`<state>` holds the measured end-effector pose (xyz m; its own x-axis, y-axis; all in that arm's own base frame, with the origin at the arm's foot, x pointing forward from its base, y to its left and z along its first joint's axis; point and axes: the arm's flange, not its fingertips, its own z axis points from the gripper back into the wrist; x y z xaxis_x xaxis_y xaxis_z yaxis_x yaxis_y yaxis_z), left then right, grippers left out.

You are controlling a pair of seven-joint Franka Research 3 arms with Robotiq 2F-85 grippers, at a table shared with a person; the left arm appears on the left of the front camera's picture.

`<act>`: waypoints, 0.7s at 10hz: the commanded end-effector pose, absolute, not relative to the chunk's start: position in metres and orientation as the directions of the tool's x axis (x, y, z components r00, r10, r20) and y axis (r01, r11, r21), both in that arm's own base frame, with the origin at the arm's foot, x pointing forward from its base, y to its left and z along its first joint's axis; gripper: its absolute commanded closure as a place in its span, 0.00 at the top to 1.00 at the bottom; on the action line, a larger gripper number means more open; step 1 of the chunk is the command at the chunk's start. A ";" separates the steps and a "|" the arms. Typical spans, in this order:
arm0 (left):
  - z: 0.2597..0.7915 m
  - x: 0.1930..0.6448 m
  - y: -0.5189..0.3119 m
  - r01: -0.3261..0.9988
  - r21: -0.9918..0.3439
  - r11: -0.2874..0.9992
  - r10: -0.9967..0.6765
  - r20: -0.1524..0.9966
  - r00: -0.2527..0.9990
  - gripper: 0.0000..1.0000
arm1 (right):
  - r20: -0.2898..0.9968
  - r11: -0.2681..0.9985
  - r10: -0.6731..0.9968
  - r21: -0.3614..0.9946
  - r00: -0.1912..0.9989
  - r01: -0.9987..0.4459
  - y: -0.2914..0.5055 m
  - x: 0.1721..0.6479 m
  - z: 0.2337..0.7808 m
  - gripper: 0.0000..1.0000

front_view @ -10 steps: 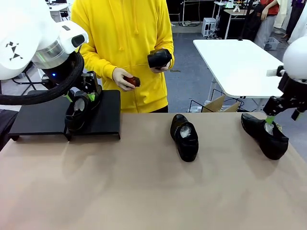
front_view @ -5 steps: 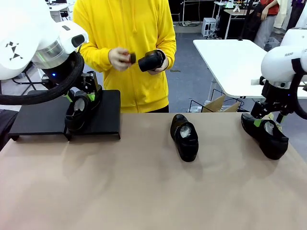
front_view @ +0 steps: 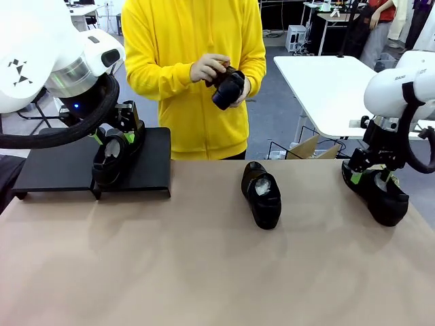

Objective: Organize the shoes by placing them on the stand.
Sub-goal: Pick up one Shoe and place it in the middle of the table.

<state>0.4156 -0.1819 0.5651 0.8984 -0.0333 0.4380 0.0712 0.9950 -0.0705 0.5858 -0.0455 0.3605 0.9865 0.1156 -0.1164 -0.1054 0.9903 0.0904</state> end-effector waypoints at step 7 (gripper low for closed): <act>0.566 0.416 -0.181 0.066 -0.058 0.996 -0.033 0.449 0.893 0.66 | -0.156 0.978 0.176 0.141 0.972 -0.154 -0.033 0.565 0.338 1.00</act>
<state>0.4157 -0.1819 0.5651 0.8984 -0.0333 0.4379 0.0712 0.9950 -0.0705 0.5703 -0.0330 0.3365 0.9702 0.1584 -0.1832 -0.1367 0.9826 0.1257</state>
